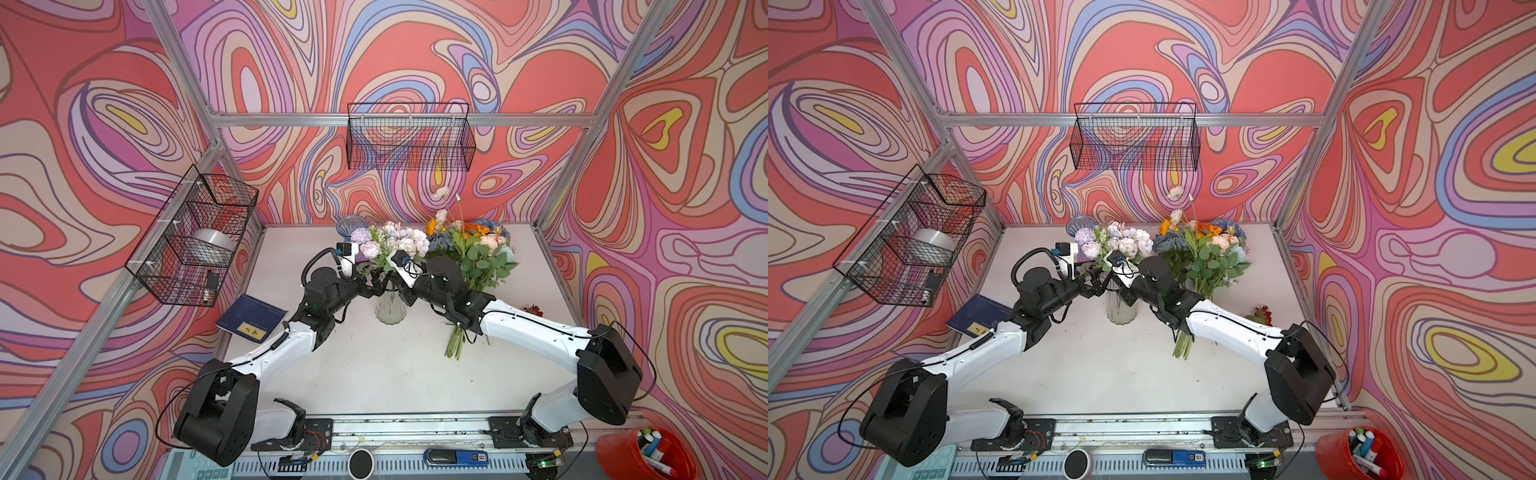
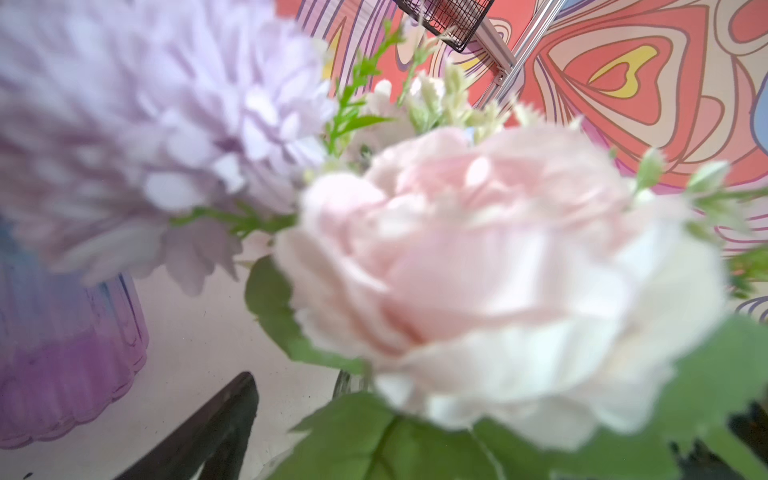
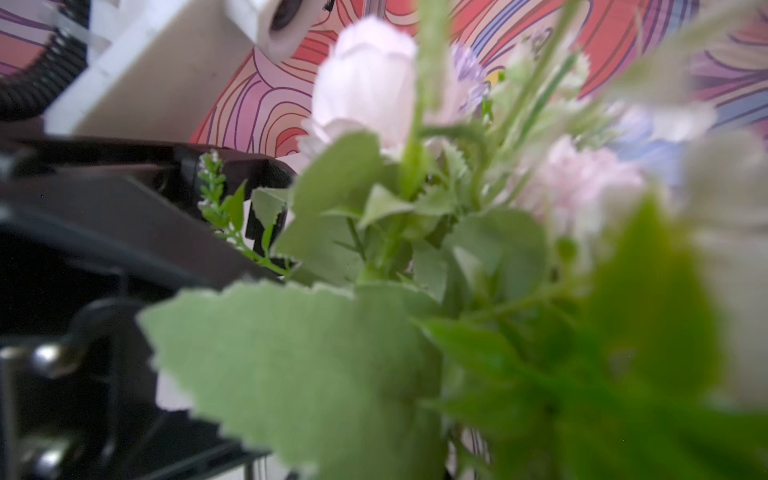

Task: Arrange the flowers into the vase
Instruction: 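Lower stems into the clear vase with right gripper while left gripper grips flowers, then open the right gripper and withdraw it toward the remaining flower bunch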

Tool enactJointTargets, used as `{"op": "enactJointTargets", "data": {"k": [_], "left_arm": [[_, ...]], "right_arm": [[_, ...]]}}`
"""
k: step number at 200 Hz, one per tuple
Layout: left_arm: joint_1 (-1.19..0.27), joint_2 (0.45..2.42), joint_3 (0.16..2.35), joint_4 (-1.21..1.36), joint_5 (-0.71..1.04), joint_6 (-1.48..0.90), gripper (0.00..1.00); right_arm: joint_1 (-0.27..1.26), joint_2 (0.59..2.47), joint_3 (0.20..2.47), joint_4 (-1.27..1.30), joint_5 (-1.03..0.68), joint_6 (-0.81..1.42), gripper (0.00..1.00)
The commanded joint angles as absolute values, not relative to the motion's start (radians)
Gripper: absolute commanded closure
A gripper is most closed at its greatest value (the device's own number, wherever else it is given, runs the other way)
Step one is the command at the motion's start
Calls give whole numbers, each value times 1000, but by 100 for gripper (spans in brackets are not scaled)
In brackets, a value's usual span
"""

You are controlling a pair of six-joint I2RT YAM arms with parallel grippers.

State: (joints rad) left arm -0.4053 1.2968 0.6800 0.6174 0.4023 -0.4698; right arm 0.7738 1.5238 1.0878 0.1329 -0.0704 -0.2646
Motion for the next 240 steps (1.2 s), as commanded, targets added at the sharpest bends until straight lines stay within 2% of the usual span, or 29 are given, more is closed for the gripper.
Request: {"op": "enactJointTargets", "data": {"k": [1, 44, 105, 161, 182, 240], "left_arm": [[-414, 1303, 713, 504, 476, -391, 0], [-414, 1367, 790, 463, 535, -375, 0], [-413, 1419, 839, 406, 429, -351, 2], [-414, 1401, 827, 429, 384, -362, 3], [-414, 1401, 818, 445, 368, -371, 3], [-414, 1395, 802, 471, 327, -409, 3]], "right_arm": [[777, 1506, 1137, 156, -77, -365, 80], [776, 1460, 1113, 115, -81, -521, 84], [776, 1416, 1098, 81, -100, -535, 84], [760, 1273, 1057, 17, -114, -362, 80], [729, 1221, 1016, 1, -94, -284, 75], [483, 1198, 940, -147, -38, 19, 73]]}}
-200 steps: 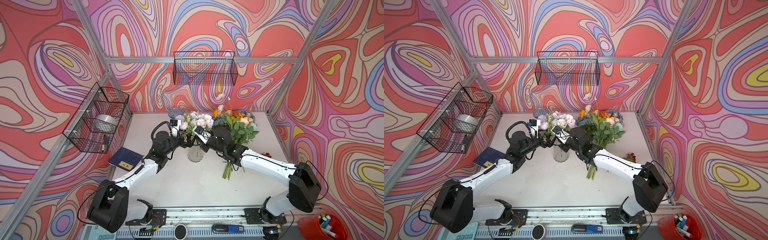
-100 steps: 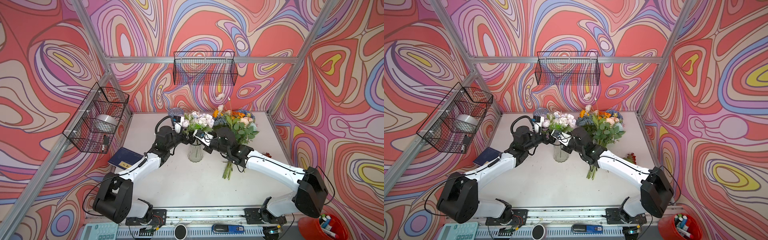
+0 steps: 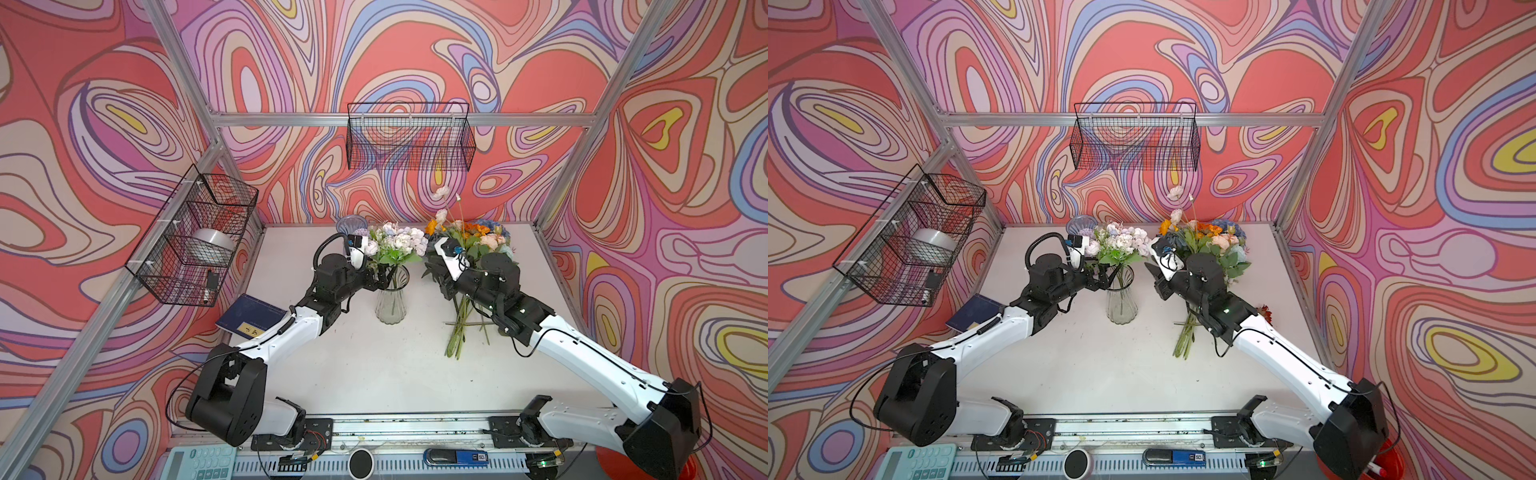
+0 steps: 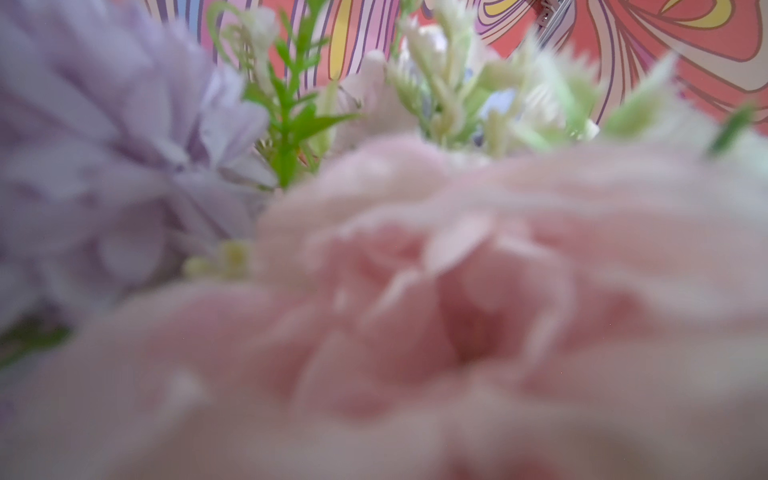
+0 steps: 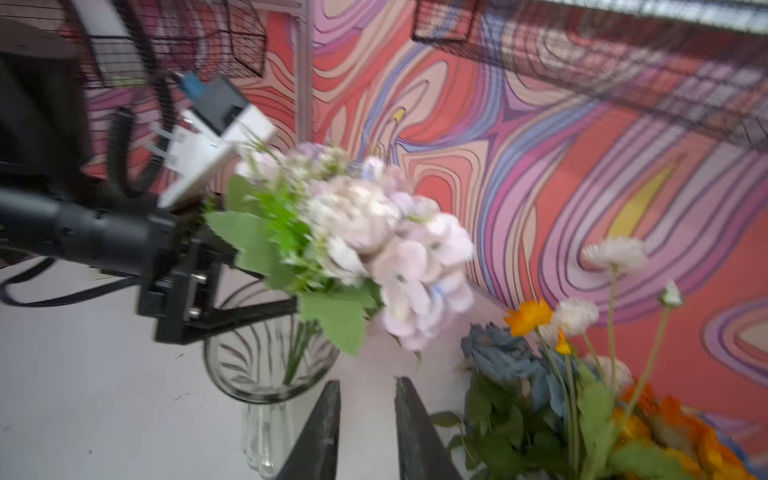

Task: Arrange the flowers into the vase
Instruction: 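Open the right gripper and withdraw it toward the remaining flower bunch, then close the right gripper on the stems of the blue rose bunch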

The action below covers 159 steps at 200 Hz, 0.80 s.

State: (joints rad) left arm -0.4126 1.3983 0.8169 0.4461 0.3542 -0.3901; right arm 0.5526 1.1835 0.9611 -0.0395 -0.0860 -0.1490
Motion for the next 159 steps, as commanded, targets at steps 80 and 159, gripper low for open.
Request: {"op": "enactJointTargets", "data": {"k": [80, 159], "left_arm": [[-414, 1350, 776, 478, 324, -430, 2], [-413, 1356, 791, 460, 311, -413, 2]], "right_arm": [[457, 1558, 1063, -393, 80, 122, 69], [449, 1816, 1191, -471, 304, 133, 62]]}}
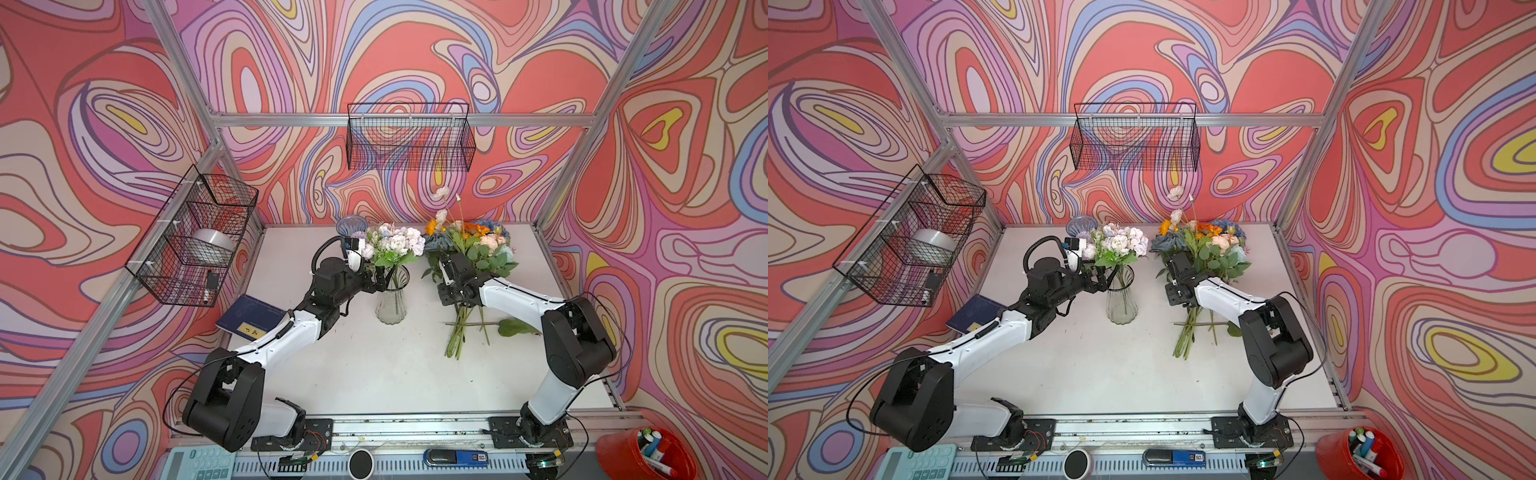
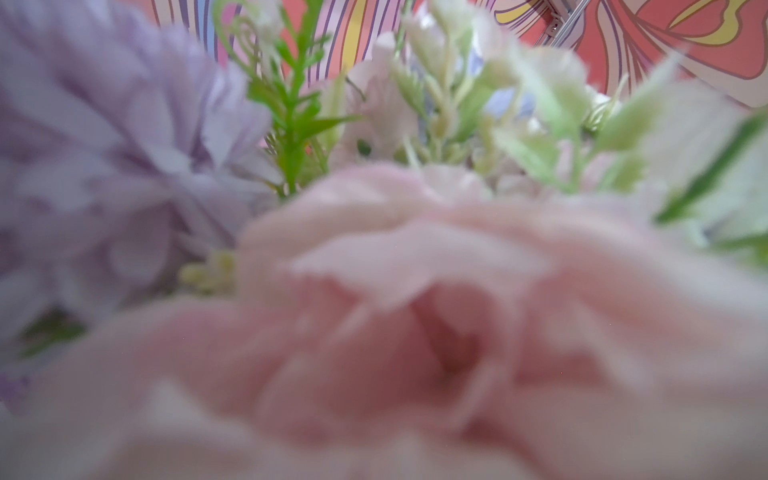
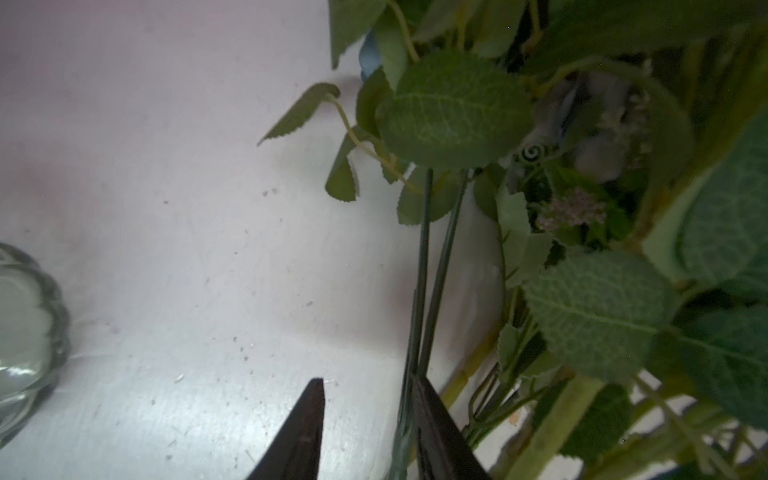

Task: Arrange the flowers into the vase
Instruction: 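Close the right gripper on the stems of the blue rose bunch, then lift the blue roses upward off the table with the right gripper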

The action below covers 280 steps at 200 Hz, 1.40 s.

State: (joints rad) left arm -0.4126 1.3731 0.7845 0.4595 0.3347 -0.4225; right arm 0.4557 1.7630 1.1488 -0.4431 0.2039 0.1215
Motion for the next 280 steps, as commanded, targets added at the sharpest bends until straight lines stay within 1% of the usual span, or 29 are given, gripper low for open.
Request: {"op": "enactJointTargets", "data": {"k": [1, 23, 52, 65, 73, 92, 121, 151, 181, 207, 254, 280], "left_arm": [[-413, 1355, 792, 459, 311, -413, 2], [-414, 1348, 792, 444, 304, -407, 2], [-414, 1347, 792, 440, 298, -408, 2], [-413, 1345, 793, 437, 294, -408, 2], [-414, 1345, 794, 438, 295, -409, 2], [-413, 1345, 797, 434, 293, -407, 2], [-413, 1347, 802, 433, 291, -408, 2], [-413, 1351, 807, 434, 291, -410, 2], [-413, 1353, 818, 423, 290, -412, 2], [-414, 1349, 821, 422, 288, -420, 2], [-413, 1336, 824, 406, 283, -421, 2], [-414, 1335, 829, 400, 284, -422, 2]], "right_arm": [[449, 1819, 1192, -471, 307, 133, 61], [449, 1853, 1203, -476, 371, 137, 61], [449, 1888, 1207, -457, 376, 133, 62], [449, 1903, 1210, -450, 370, 132, 64], [449, 1907, 1211, -448, 367, 132, 68], [449, 1901, 1205, -431, 356, 133, 83], [446, 1861, 1178, -379, 300, 133, 100], [441, 1787, 1113, -275, 209, 133, 100], [439, 1662, 987, -75, 112, 141, 100], [433, 1590, 911, 59, 41, 171, 100], [391, 1561, 878, 181, -117, 273, 100], [311, 1573, 849, 270, -296, 403, 100]]}}
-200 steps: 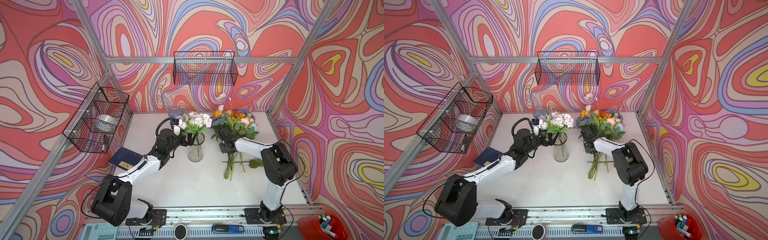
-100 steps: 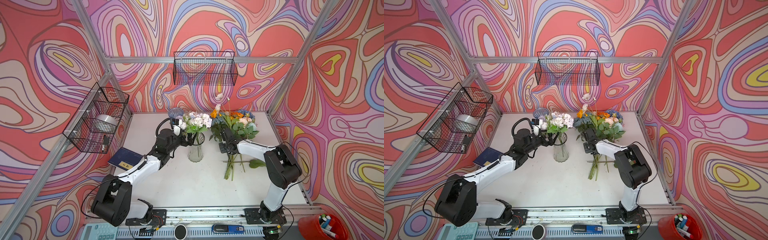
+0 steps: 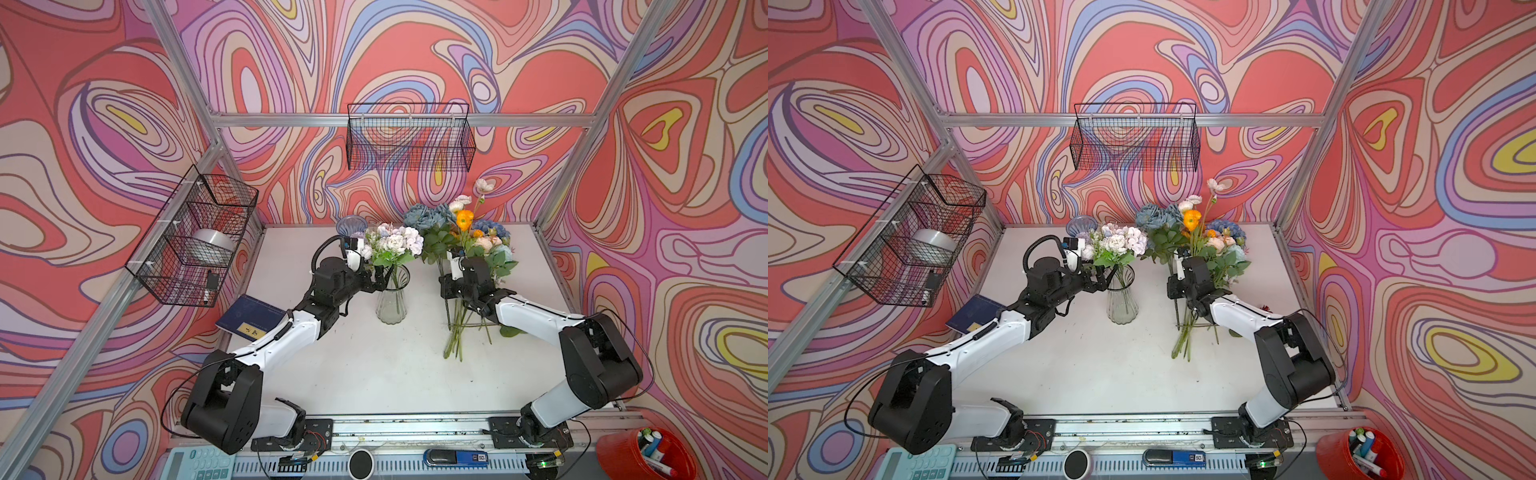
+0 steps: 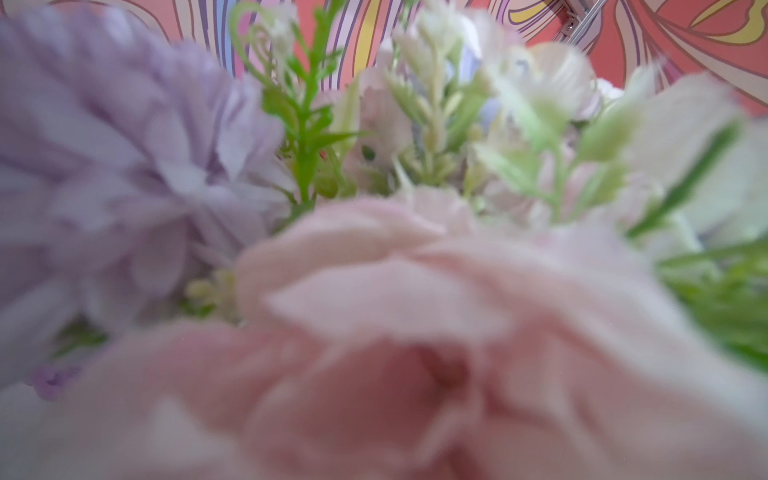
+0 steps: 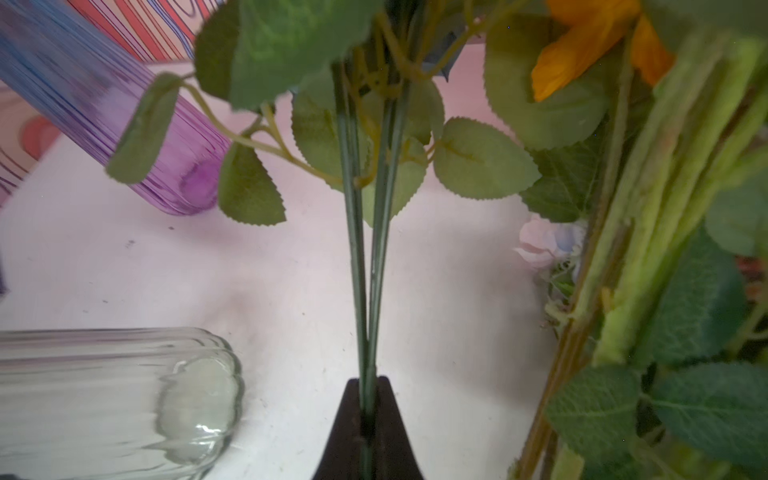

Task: Arrange the flowers into the vase
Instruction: 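Lift the blue roses upward off the table with the right gripper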

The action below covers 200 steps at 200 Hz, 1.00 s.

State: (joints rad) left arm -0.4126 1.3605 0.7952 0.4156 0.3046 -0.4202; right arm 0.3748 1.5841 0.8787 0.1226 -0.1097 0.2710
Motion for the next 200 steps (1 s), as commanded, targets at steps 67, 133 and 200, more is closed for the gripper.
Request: {"op": "enactJointTargets", "data": {"k": [67, 133, 200], "left_arm": [[-413, 1339, 834, 398, 286, -427, 2], [-414, 1341, 844, 388, 286, -419, 2], [-413, 1328, 840, 382, 280, -411, 2]], "right_arm": [[227, 1640, 915, 172, -610, 492, 100], [228, 1595, 937, 262, -826, 521, 100], [227, 1381, 876, 170, -549, 297, 100]]}}
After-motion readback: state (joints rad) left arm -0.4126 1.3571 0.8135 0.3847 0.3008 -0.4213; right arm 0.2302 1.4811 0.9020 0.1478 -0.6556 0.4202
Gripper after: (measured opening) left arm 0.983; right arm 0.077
